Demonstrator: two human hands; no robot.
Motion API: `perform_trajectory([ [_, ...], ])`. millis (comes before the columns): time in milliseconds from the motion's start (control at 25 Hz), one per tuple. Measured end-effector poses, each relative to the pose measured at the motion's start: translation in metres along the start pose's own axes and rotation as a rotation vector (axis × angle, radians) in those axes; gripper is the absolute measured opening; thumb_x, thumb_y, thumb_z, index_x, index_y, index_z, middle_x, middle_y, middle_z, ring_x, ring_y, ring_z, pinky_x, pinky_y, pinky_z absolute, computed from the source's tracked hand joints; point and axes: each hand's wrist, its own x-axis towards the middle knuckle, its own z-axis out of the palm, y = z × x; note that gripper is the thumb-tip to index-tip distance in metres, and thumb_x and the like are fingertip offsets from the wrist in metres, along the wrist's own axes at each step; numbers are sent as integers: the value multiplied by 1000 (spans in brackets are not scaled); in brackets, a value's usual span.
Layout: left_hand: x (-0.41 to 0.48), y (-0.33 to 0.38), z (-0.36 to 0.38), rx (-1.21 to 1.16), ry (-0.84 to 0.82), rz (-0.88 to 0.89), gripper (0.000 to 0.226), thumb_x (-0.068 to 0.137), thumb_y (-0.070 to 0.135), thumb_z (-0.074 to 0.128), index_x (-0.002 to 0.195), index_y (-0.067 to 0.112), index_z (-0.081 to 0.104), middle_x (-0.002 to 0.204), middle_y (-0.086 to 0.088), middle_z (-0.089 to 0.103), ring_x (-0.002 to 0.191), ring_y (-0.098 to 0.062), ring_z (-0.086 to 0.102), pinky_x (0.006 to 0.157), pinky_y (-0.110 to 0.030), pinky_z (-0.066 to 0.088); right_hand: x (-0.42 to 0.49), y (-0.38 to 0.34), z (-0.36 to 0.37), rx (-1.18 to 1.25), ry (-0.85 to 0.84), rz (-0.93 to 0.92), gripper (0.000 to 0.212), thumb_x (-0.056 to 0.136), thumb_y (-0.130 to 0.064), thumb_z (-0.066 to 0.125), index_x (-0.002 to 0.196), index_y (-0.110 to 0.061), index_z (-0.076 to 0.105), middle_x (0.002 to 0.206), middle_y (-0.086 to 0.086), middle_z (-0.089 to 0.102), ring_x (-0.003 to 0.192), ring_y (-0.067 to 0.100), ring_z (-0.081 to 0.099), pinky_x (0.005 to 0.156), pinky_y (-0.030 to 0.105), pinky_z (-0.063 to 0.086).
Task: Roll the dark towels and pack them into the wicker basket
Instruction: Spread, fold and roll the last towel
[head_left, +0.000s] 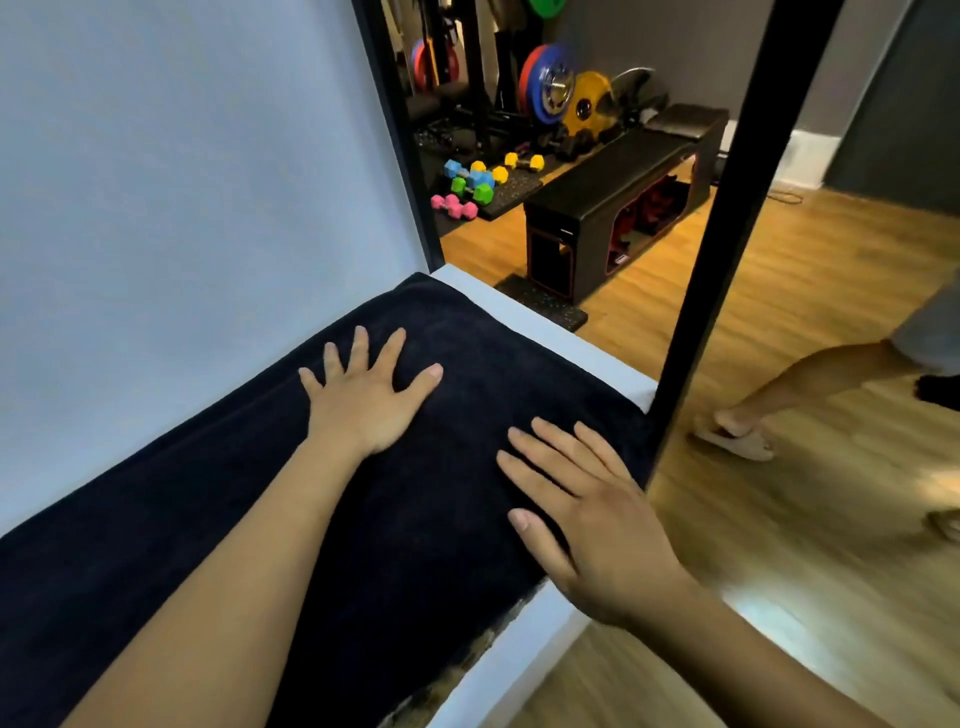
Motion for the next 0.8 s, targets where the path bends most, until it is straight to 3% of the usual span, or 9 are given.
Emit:
perform_trajectory([
  [80, 0, 4, 3, -10, 83, -4, 79, 87, 81, 16, 155, 40, 11, 166, -2, 3, 152, -33, 0, 117, -61, 0, -35, 9, -1, 94, 166, 187, 47, 101, -49, 39, 138, -25, 55, 150, -3, 46, 144, 14, 33, 117, 38, 28],
  [120, -3, 5, 4, -22, 166, 35, 75, 91, 74, 22, 154, 33, 23, 164, -5, 15, 151, -32, 11, 119, -59, 7, -44, 7, -4, 255, 270, 403, 43, 98, -51, 46, 135, -31, 55, 146, -5, 49, 139, 13, 40, 111, 35, 36],
  [200, -10, 7, 5, -86, 378, 160, 58, 97, 55, 37, 141, 19, 49, 148, -7, 47, 137, -29, 41, 114, -52, 32, -42, 1, -9, 847, 466, 875, 40, 83, -50, 64, 121, -36, 58, 124, -4, 63, 112, 10, 61, 88, 33, 52],
  [280, -15, 9, 5, -147, 474, 234, 44, 98, 44, 46, 127, 16, 62, 131, -5, 61, 120, -26, 55, 102, -46, 44, -33, 1, -15, 1218, 522, 1078, 43, 73, -41, 73, 108, -17, 66, 95, 7, 69, 76, 13, 65, 64, 31, 53],
  [360, -8, 6, 2, -199, 485, 229, 39, 98, 40, 50, 123, 15, 65, 126, -4, 63, 117, -26, 55, 97, -44, 45, -23, 1, -24, 1316, 469, 1144, 39, 75, -37, 76, 100, -8, 66, 80, 7, 65, 64, 14, 58, 56, 29, 47],
  [520, 31, -5, -12, -249, 456, 188, 31, 98, 31, 52, 117, 12, 67, 112, -8, 66, 109, -30, 58, 82, -42, 51, -14, 8, -27, 1363, 300, 1279, 29, 81, -36, 78, 97, -17, 64, 77, -2, 65, 62, 13, 60, 56, 30, 49],
  [640, 52, -9, -18, -351, 384, 110, 28, 93, 32, 63, 113, 14, 71, 110, -7, 68, 106, -28, 62, 86, -39, 50, -15, 12, -30, 1316, 354, 1307, 21, 81, -27, 78, 76, -19, 60, 70, 0, 55, 55, 14, 48, 54, 29, 40],
  [800, 61, -6, -25, -406, 282, 43, 12, 90, 24, 60, 90, 22, 72, 99, -4, 69, 93, -28, 63, 76, -37, 52, -9, 8, -42, 1241, 437, 1180, 15, 88, -17, 71, 76, -15, 62, 66, 2, 50, 54, 13, 46, 52, 27, 39],
])
